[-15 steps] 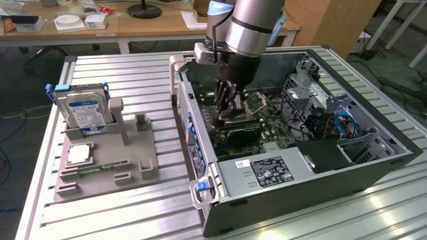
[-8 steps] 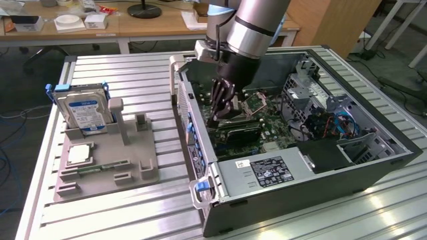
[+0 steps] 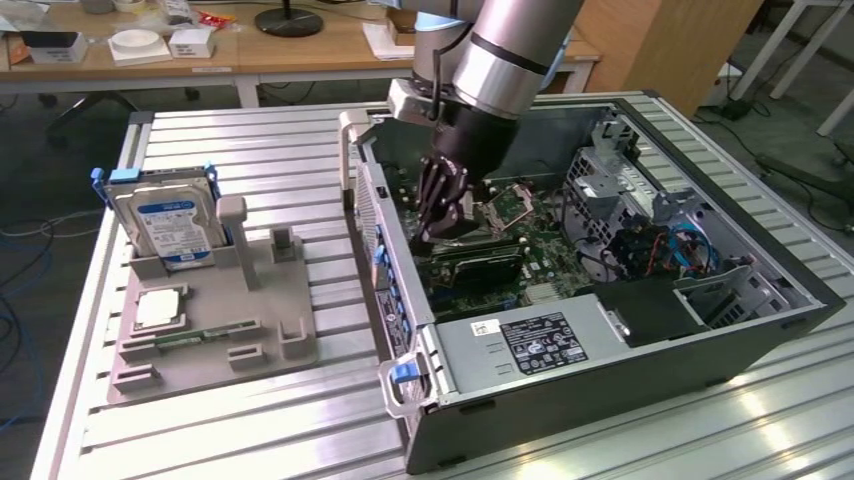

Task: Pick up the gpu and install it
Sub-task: 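Press down on the gpu until it lock into place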

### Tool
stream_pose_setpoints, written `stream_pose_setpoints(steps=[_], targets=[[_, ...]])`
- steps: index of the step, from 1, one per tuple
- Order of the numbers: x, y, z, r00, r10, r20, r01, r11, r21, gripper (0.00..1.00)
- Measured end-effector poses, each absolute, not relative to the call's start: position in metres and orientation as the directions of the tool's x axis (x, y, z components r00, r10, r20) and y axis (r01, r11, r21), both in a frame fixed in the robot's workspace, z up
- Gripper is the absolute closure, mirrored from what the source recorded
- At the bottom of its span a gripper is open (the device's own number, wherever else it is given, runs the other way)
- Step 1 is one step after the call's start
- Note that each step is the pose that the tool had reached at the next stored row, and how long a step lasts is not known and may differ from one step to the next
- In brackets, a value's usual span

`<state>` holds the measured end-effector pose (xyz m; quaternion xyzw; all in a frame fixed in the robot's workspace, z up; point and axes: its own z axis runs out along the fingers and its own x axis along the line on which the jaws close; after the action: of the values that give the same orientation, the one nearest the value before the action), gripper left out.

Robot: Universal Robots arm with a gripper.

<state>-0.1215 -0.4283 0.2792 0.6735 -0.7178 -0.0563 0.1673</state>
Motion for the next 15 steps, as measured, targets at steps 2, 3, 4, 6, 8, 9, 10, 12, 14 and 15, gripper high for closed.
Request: stream_pose_setpoints(steps=[2,3,4,6,8,9,10,12,14,15], targets=[[-0.1226,-0.4283,0.2789,-0.037,-0.986,0.164,-0.948,0.086,0.307,0.9],[-0.123,-0.4283,0.2787,-0.037,-0.986,0.165,-0.948,0.086,0.308,0.9],[-0.1232,-0.4283,0.2785,-0.036,-0.986,0.165,-0.948,0.086,0.308,0.9],[-0.1239,-0.4283,0.278,-0.037,-0.986,0.164,-0.947,0.087,0.308,0.9],[-0.1243,-0.4283,0.2777,-0.036,-0.986,0.165,-0.947,0.086,0.308,0.9],[-0.1245,-0.4283,0.2776,-0.036,-0.986,0.165,-0.947,0.086,0.309,0.9],[-0.1246,-0.4283,0.2775,-0.036,-0.986,0.165,-0.947,0.086,0.31,0.9],[-0.125,-0.4283,0.2775,-0.036,-0.986,0.165,-0.946,0.087,0.311,0.9],[-0.1252,-0.4283,0.2773,-0.036,-0.986,0.165,-0.946,0.086,0.313,0.9],[-0.1255,-0.4283,0.2772,-0.036,-0.986,0.165,-0.946,0.086,0.313,0.9]])
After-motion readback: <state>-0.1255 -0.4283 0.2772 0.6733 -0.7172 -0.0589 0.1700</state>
